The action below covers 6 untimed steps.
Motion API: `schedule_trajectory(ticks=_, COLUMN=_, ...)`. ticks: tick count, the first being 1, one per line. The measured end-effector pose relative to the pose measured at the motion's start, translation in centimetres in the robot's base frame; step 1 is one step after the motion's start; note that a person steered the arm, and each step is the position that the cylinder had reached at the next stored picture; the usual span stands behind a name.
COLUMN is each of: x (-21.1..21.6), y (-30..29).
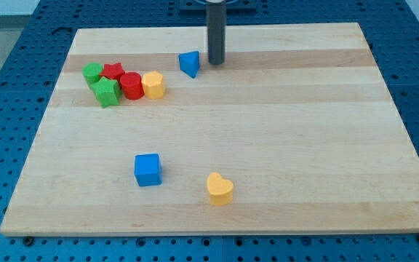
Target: Place the blue triangle above the red star
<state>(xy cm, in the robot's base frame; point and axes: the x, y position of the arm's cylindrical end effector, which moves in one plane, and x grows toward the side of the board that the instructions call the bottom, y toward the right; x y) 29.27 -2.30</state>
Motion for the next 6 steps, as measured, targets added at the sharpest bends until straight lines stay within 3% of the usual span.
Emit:
schedule_trajectory(ticks=1, x=0.1, y=-2.5)
schedule_trajectory(ticks=4, x=2.4, y=-1.6)
schedule_trajectory(ticks=6, x=2.0, y=-7.3)
